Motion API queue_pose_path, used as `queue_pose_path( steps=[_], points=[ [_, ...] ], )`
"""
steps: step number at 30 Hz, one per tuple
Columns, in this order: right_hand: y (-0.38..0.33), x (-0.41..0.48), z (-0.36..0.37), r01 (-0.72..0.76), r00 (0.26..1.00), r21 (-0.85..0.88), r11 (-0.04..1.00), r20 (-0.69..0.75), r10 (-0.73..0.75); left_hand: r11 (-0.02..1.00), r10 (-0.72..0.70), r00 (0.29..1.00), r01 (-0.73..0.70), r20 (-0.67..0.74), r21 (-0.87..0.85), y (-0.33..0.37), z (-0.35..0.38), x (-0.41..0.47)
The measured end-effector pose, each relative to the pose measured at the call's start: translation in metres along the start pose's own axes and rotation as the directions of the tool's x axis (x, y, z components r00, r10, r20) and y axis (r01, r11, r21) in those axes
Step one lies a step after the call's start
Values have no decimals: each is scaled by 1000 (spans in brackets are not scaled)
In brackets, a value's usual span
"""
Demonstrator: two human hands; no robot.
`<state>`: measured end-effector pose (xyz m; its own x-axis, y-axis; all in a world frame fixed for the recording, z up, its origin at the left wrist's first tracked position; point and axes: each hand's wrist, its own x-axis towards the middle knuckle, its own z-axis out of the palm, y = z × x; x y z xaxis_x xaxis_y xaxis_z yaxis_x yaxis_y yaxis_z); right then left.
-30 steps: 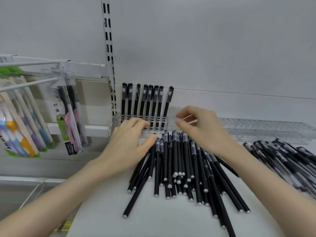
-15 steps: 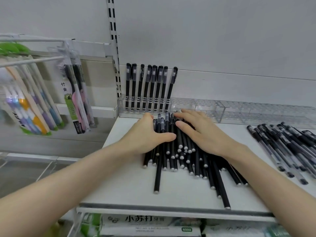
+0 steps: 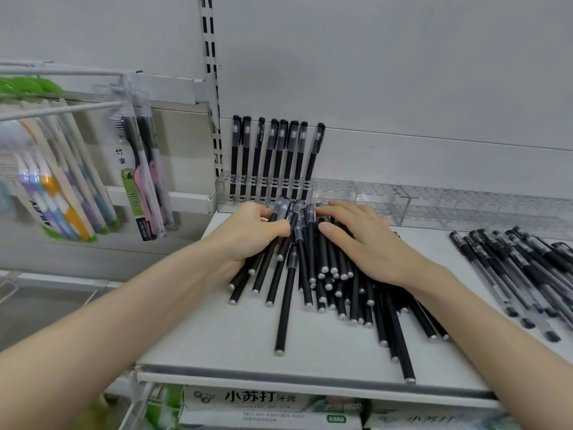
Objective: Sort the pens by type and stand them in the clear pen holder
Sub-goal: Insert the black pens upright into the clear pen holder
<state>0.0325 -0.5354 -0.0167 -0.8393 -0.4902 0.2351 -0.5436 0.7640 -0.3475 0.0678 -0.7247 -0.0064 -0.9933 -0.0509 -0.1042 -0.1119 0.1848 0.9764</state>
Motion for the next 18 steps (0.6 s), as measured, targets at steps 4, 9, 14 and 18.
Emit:
queue_pose_path(
  steps=[4,9,14,18],
  points=[
    [-1,0,-1,-8,1000,3,1000,2,8,1000,18,1000,-18,-11,-26,-4,-2,4],
    [-2,-1,-2,-11,1000,16,1000,0,12,975,1,999,11,54,-224,-4,-4,2],
    [-5,-2,-8,15,999,93,996,-47,-10,962,172,984,-156,52,-225,-1,-5,2],
    [-15,-1,-19,31,982,309,950,-186,28,917,331,942,-307,59,-255,10,-9,6]
  ],
)
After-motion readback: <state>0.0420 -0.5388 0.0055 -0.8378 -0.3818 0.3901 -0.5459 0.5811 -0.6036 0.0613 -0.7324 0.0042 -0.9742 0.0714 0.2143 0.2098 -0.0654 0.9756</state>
